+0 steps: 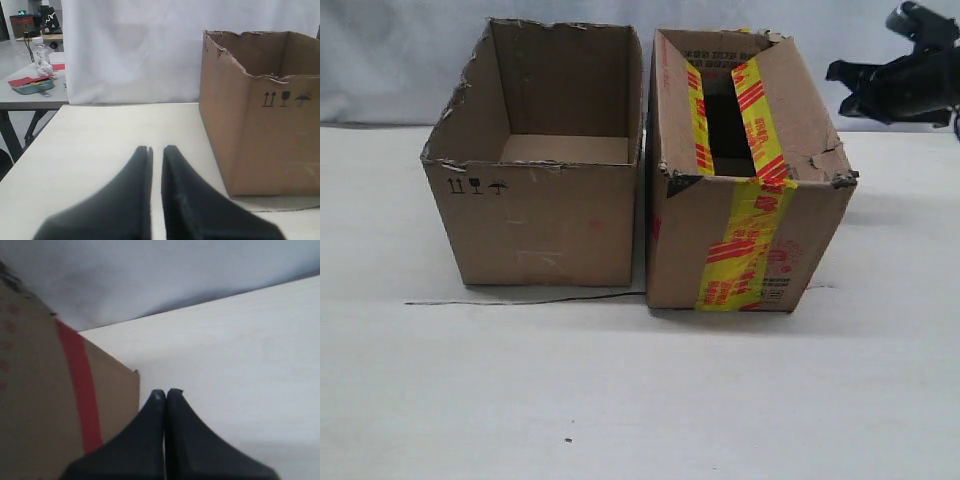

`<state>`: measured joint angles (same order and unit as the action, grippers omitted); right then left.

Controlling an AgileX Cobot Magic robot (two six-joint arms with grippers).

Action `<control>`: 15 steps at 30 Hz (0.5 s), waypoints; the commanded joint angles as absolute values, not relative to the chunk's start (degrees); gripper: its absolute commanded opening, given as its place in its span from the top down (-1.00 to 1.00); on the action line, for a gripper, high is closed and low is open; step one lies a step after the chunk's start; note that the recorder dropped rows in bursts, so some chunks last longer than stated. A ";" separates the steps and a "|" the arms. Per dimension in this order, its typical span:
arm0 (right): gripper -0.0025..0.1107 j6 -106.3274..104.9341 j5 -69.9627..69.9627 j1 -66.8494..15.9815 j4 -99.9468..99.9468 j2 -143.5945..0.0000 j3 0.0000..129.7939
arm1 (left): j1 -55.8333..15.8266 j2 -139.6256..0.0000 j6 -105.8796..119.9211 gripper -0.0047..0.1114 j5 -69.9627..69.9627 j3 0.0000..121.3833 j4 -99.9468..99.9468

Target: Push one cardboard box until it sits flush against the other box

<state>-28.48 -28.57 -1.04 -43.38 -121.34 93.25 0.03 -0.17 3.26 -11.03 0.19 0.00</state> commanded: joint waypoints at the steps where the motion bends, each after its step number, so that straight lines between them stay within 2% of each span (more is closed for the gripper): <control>1: 0.96 -29.11 -27.68 0.57 -40.50 -107.41 82.32 | 0.25 0.00 3.16 0.92 -10.85 0.00 -0.48; 6: 0.96 -29.11 -12.78 0.46 -45.04 -89.02 60.90 | 0.25 0.00 3.16 0.92 -10.75 0.00 -0.48; 10: 0.96 -29.76 -11.47 -0.90 -47.22 -75.87 46.95 | 0.25 0.00 3.16 0.92 -10.75 0.00 -0.48; 15: 0.96 -32.81 -10.45 -10.40 -47.36 -66.56 34.08 | 0.25 0.00 3.16 0.92 -10.75 0.00 -0.48</control>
